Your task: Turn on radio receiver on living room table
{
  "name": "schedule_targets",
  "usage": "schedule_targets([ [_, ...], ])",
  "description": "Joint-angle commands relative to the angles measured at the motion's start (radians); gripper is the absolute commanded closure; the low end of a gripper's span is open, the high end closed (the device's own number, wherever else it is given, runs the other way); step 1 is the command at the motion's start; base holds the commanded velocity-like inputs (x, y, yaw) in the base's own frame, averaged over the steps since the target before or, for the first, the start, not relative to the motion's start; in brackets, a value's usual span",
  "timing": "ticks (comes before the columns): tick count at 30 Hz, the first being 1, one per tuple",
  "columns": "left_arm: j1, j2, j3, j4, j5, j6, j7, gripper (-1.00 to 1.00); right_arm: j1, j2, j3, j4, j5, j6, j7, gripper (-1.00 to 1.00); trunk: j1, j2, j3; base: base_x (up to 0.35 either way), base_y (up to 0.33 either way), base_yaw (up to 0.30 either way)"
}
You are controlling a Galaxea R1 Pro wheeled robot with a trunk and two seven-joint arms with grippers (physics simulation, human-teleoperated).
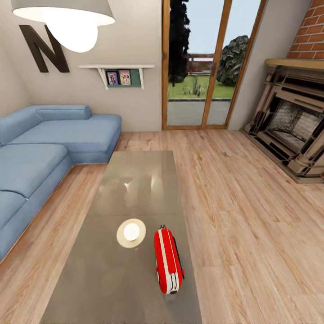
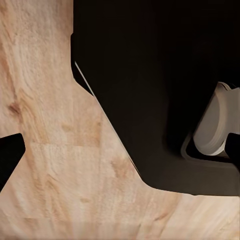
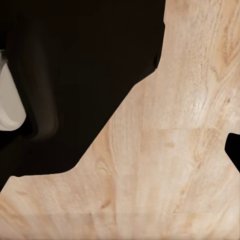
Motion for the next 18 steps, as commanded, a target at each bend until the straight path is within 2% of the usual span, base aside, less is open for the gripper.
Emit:
schedule_targets([
  [1, 0.000, 0.000, 0.000, 0.000, 0.000, 0.000, 0.000, -1.00, 0.000, 0.000, 0.000, 0.000, 0.000, 0.000, 0.000, -1.00, 0.000, 0.000, -0.002, 0.000, 0.000, 0.000],
  [10, 0.000, 0.000, 0.000, 0.000, 0.000, 0.000, 0.000, -1.00, 0.000, 0.000, -0.001, 0.000, 0.000, 0.000, 0.000, -1.00, 0.000, 0.000, -0.016, 0.000, 0.000, 0.000],
  [18, 0.000, 0.001, 0.000, 0.000, 0.000, 0.000, 0.000, -1.00, 0.000, 0.000, -0.008, 0.000, -0.003, -0.001, 0.000, -1.00, 0.000, 0.000, -0.018, 0.000, 0.000, 0.000],
])
